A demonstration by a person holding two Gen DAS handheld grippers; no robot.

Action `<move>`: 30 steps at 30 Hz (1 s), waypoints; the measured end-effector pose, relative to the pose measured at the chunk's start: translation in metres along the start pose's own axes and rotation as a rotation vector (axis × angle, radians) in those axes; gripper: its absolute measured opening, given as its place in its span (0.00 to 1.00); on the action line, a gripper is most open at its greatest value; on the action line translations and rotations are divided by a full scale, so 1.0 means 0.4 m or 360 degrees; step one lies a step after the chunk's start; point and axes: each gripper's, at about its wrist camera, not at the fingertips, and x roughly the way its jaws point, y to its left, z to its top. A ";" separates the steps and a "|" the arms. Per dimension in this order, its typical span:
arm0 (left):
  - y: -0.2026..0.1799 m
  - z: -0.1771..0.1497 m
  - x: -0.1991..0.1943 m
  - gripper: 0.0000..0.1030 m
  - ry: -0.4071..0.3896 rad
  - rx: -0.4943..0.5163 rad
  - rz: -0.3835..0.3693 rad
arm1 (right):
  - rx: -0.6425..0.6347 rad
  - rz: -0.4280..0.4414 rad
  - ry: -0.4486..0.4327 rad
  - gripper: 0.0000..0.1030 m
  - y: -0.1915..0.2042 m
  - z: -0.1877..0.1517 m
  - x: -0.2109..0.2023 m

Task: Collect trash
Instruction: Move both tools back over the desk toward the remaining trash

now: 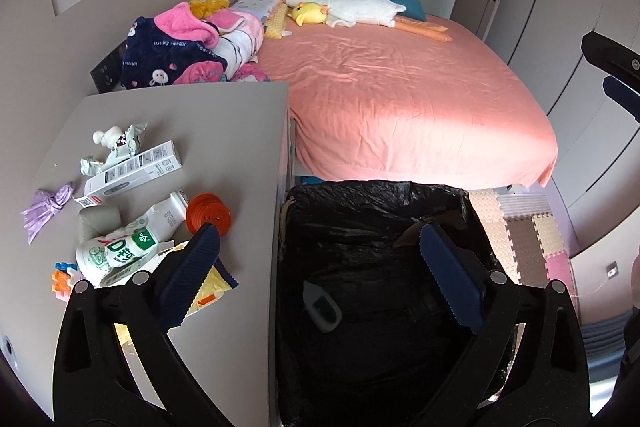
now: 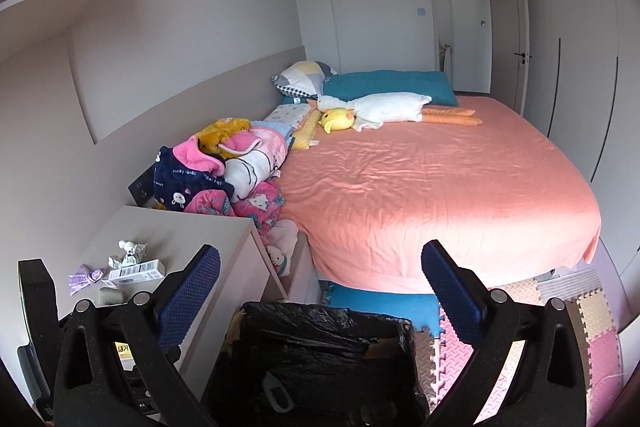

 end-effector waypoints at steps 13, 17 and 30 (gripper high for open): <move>0.092 -0.025 0.004 0.94 0.0034 -0.0129 0.0088 | -0.0067 0.0196 0.0099 0.97 0.078 -0.022 0.062; 0.131 -0.037 -0.003 0.94 0.0039 -0.0180 0.0130 | -0.0133 0.0246 0.0121 0.97 0.123 -0.031 0.075; 0.275 -0.098 -0.035 0.94 0.0066 -0.0359 0.0273 | -0.0382 0.0441 0.0233 0.97 0.284 -0.078 0.130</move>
